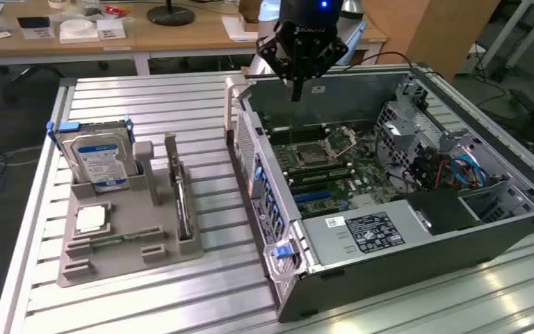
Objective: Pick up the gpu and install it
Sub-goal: 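Reach for the gpu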
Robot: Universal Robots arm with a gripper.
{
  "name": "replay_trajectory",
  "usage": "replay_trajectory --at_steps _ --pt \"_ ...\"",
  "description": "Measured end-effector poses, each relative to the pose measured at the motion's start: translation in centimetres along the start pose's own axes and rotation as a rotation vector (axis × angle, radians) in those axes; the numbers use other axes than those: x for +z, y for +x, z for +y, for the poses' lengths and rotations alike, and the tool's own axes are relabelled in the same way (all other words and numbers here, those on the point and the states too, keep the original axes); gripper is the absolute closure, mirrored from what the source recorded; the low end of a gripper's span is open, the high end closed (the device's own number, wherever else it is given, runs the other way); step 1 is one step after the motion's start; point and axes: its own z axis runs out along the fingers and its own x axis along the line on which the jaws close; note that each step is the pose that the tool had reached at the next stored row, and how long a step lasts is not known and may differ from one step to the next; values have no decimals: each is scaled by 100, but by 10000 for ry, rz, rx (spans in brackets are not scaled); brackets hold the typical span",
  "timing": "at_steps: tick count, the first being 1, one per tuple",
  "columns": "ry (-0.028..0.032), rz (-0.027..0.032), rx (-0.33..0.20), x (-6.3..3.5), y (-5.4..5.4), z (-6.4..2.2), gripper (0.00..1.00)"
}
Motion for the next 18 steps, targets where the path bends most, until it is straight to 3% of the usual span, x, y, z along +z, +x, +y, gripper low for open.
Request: replay_trajectory --at_steps 14,18 --pt "0 -1 1 1 6 0 89" --pt "1 0 1 4 122 -9 89"
